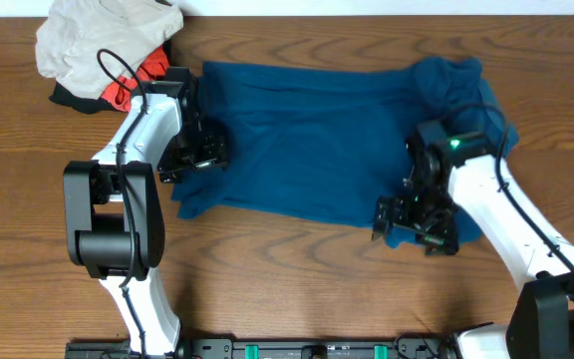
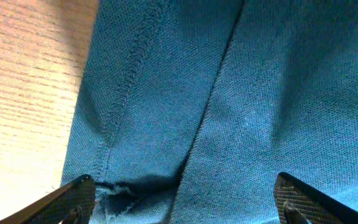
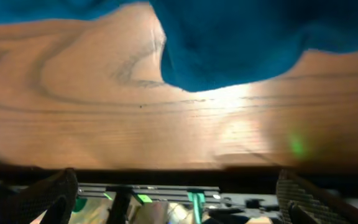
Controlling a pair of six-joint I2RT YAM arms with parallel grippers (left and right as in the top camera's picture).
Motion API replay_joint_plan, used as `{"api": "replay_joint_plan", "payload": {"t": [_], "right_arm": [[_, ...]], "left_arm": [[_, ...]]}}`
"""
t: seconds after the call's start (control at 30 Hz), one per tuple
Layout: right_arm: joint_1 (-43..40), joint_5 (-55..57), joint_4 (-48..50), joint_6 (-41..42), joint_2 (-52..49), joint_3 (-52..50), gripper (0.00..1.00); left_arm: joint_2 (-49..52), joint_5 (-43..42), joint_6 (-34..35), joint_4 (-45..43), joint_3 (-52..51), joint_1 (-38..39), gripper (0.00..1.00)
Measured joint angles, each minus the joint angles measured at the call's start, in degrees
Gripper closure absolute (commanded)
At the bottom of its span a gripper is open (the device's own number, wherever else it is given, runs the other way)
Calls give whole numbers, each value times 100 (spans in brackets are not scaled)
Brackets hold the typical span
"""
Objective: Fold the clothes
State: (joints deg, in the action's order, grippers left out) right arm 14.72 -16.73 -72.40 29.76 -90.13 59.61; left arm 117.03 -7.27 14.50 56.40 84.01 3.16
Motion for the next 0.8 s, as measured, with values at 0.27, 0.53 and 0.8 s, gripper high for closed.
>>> {"api": "replay_joint_plan", "payload": {"t": [0.27, 0.53, 0.8], "right_arm": [[0, -179, 1237, 299, 2, -699, 1], [0, 46, 1803, 575, 15, -863, 1], [0, 129, 2391, 763, 17, -1364, 54]], "left_arm": [[0, 0, -37, -98, 0, 0, 8], [0, 0, -107, -162, 0, 0, 8], [0, 0, -129, -243, 0, 0, 8]]}}
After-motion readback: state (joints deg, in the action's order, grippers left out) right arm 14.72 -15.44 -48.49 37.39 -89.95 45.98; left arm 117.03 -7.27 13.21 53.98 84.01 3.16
